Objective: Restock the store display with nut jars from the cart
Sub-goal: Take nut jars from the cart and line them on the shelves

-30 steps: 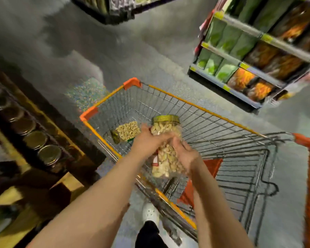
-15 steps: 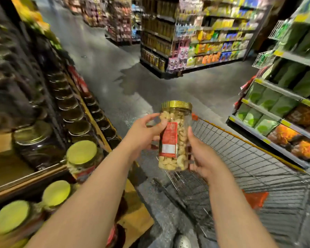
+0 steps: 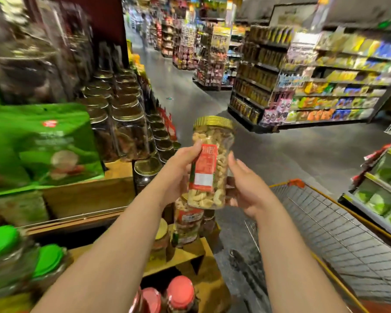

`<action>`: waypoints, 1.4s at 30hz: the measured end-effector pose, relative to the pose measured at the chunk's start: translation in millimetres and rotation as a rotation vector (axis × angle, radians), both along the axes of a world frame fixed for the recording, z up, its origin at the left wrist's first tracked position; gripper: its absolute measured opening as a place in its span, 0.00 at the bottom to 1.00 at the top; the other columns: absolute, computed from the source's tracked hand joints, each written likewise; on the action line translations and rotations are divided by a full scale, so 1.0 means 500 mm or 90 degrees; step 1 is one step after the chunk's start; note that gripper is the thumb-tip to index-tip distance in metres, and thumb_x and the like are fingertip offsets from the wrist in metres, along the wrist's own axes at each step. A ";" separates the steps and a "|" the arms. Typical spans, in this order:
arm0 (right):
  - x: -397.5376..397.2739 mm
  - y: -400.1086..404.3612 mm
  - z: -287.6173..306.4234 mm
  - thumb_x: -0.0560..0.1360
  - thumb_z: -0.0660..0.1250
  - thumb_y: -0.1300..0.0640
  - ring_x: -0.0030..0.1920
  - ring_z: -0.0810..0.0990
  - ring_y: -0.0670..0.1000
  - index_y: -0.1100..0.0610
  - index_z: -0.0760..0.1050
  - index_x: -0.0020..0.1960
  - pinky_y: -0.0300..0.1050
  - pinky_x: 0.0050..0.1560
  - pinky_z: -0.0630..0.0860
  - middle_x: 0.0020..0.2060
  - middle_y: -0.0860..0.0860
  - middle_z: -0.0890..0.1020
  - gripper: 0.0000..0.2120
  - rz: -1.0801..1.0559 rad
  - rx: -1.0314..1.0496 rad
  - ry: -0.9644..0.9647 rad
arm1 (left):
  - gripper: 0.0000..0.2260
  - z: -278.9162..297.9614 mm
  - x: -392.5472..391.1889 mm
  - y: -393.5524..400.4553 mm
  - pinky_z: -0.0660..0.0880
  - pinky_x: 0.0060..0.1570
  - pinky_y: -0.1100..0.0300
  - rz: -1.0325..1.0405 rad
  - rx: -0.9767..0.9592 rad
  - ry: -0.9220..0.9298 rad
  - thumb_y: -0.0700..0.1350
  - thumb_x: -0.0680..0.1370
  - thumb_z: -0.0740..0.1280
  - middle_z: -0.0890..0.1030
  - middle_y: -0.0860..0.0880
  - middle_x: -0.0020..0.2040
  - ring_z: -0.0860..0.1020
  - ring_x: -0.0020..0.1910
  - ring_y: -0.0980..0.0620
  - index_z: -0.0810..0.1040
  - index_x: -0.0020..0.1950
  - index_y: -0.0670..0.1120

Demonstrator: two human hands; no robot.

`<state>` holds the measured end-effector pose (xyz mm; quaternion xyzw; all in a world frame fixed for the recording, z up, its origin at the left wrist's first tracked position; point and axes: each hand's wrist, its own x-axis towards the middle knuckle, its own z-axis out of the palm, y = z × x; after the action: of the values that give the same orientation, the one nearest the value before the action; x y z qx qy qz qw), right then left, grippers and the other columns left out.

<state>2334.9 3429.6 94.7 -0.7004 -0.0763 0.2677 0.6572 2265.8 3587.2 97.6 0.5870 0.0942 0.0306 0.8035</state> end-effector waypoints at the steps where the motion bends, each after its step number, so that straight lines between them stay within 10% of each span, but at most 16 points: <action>1: -0.006 0.014 0.011 0.83 0.55 0.37 0.48 0.86 0.53 0.45 0.76 0.63 0.45 0.31 0.81 0.53 0.52 0.86 0.19 0.015 0.004 -0.008 | 0.21 0.006 -0.013 0.010 0.83 0.51 0.51 0.007 -0.020 -0.003 0.64 0.71 0.66 0.87 0.48 0.52 0.85 0.51 0.48 0.85 0.54 0.51; 13: -0.020 0.091 0.102 0.83 0.60 0.39 0.35 0.84 0.44 0.51 0.85 0.53 0.41 0.31 0.78 0.38 0.46 0.86 0.20 0.136 -0.052 -0.169 | 0.29 0.055 -0.072 0.052 0.83 0.46 0.51 0.156 -0.034 -0.059 0.65 0.71 0.69 0.86 0.43 0.53 0.86 0.48 0.46 0.79 0.62 0.45; 19: -0.038 0.120 0.136 0.81 0.62 0.38 0.54 0.85 0.50 0.45 0.80 0.65 0.50 0.53 0.84 0.52 0.47 0.87 0.19 0.234 -0.005 -0.204 | 0.31 0.067 -0.097 0.079 0.79 0.61 0.41 0.257 0.048 -0.024 0.63 0.75 0.72 0.85 0.39 0.57 0.84 0.56 0.40 0.77 0.66 0.41; 25: -0.031 0.136 0.129 0.79 0.66 0.38 0.59 0.82 0.50 0.43 0.62 0.79 0.59 0.63 0.79 0.61 0.46 0.82 0.31 0.313 0.001 -0.174 | 0.45 0.056 -0.104 0.069 0.82 0.53 0.43 0.448 0.075 0.062 0.70 0.62 0.78 0.85 0.44 0.55 0.86 0.51 0.45 0.71 0.68 0.44; 28: -0.020 0.144 0.107 0.74 0.68 0.33 0.62 0.81 0.52 0.43 0.62 0.80 0.61 0.63 0.78 0.65 0.47 0.80 0.38 0.336 -0.017 -0.152 | 0.34 0.051 -0.117 0.069 0.82 0.47 0.47 0.519 0.124 0.090 0.67 0.66 0.76 0.83 0.48 0.54 0.84 0.50 0.49 0.71 0.63 0.49; 35: -0.007 0.165 0.076 0.77 0.63 0.32 0.65 0.76 0.48 0.41 0.65 0.78 0.51 0.61 0.75 0.67 0.43 0.76 0.32 0.404 -0.034 -0.154 | 0.44 0.018 -0.156 0.081 0.82 0.49 0.44 0.551 0.155 0.123 0.68 0.55 0.82 0.86 0.48 0.53 0.86 0.50 0.46 0.75 0.63 0.46; 39: -0.010 0.197 0.043 0.58 0.63 0.15 0.66 0.78 0.52 0.37 0.70 0.73 0.60 0.68 0.74 0.67 0.45 0.79 0.49 0.413 -0.093 -0.199 | 0.39 -0.009 -0.181 0.092 0.82 0.52 0.42 0.534 0.179 0.146 0.64 0.57 0.84 0.87 0.51 0.51 0.86 0.50 0.49 0.77 0.62 0.48; 42: -0.031 0.213 0.054 0.67 0.60 0.20 0.63 0.79 0.53 0.46 0.75 0.71 0.57 0.67 0.74 0.64 0.48 0.82 0.42 0.394 -0.163 -0.221 | 0.35 -0.027 -0.192 0.105 0.82 0.52 0.44 0.516 0.213 0.151 0.57 0.60 0.84 0.85 0.52 0.53 0.84 0.51 0.50 0.75 0.63 0.54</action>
<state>2319.5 3536.1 121.8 -0.7558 -0.3605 0.3386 0.4291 2169.9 3639.7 84.0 0.6238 0.4018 0.2898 0.6045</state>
